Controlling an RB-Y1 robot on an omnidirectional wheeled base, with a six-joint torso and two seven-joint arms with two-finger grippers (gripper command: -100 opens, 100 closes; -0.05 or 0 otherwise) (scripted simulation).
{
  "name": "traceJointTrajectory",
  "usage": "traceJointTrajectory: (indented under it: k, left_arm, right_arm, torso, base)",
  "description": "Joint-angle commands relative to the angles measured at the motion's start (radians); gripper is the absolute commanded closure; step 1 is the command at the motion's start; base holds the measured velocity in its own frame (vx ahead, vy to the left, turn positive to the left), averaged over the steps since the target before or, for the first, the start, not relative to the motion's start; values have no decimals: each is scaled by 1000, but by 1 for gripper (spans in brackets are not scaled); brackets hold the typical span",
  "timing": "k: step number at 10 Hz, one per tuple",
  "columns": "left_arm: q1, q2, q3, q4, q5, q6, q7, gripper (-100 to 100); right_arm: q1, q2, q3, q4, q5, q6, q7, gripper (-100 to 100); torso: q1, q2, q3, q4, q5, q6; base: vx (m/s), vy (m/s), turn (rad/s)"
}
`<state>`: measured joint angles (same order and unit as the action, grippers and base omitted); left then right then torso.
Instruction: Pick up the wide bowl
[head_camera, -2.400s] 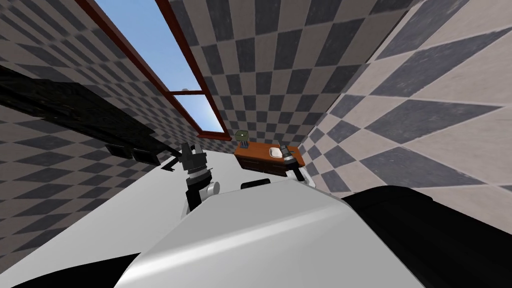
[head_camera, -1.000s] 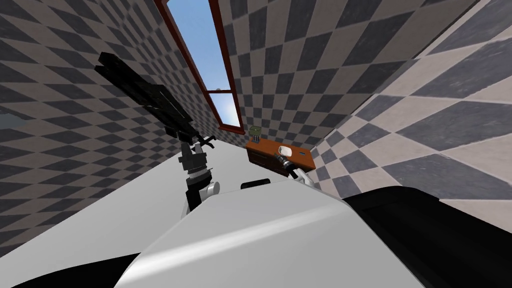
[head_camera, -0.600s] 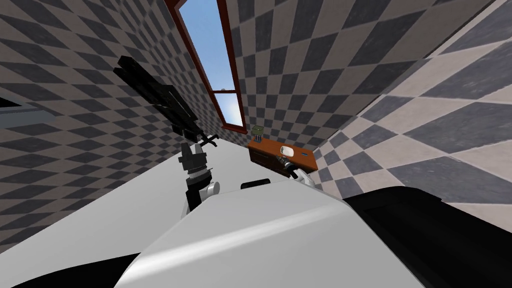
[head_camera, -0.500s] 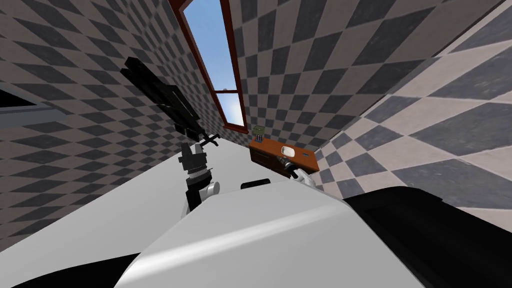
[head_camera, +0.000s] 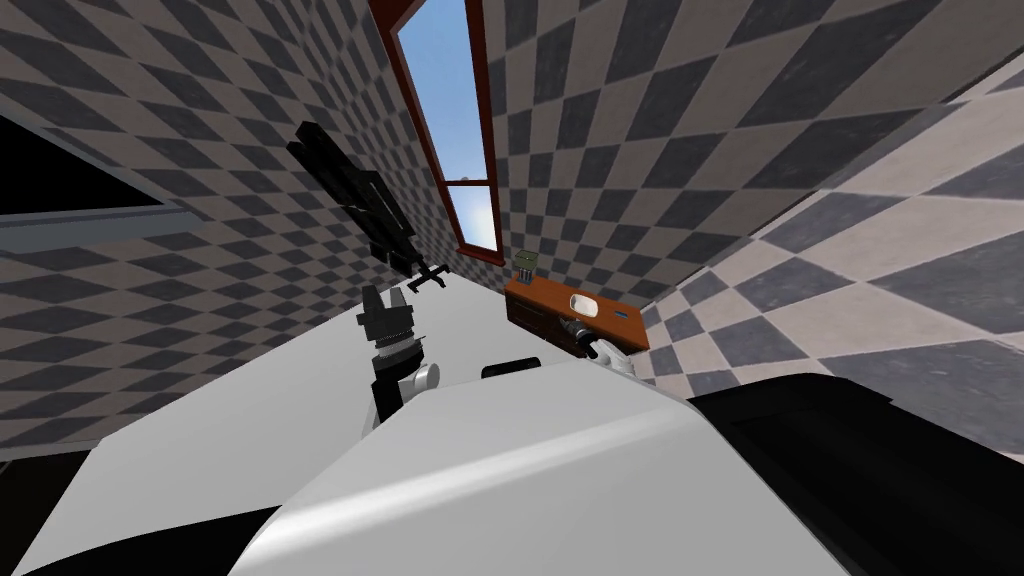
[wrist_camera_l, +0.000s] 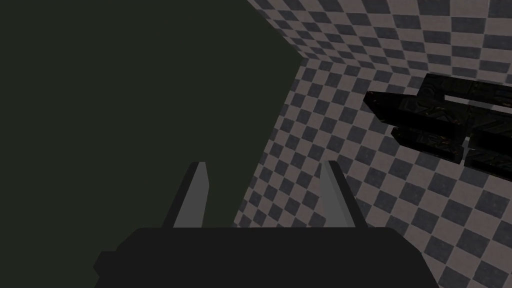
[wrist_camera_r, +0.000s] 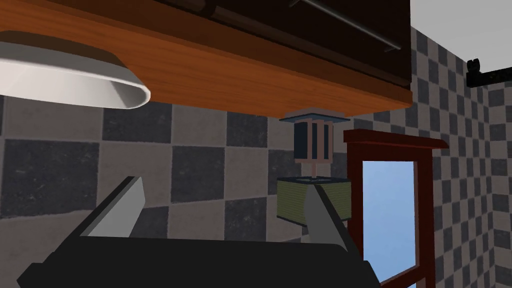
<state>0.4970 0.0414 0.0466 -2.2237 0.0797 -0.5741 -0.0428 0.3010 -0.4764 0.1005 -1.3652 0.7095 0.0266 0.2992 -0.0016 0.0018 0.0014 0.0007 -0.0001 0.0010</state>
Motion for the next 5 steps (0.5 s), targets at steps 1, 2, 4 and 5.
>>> traceJointTrajectory:
  k: [1,2,4,5]
  left_arm:
    - [0,0,0,0,0,0,0,0]
    - [0,0,0,0,0,0,0,0]
    - [0,0,0,0,0,0,0,0]
    - [0,0,0,0,0,0,0,0]
  right_arm:
    - [-8,-20,12,50,34,44,32,-100]
    - [-8,-20,12,53,34,44,32,-100]
    - [-22,-38,18,110,61,71,58,-100]
    - [-36,-55,24,145,85,97,85,-100]
  torso:
    - [0,0,0,0,0,0]
    - [0,0,0,0,0,0]
    - [0,-1,0,0,0,-1]
    - [-1,-1,0,0,0,0]
  base:
    - [-18,20,207]
    - [-15,13,105]
    - [-12,12,155]
    - [-9,10,223]
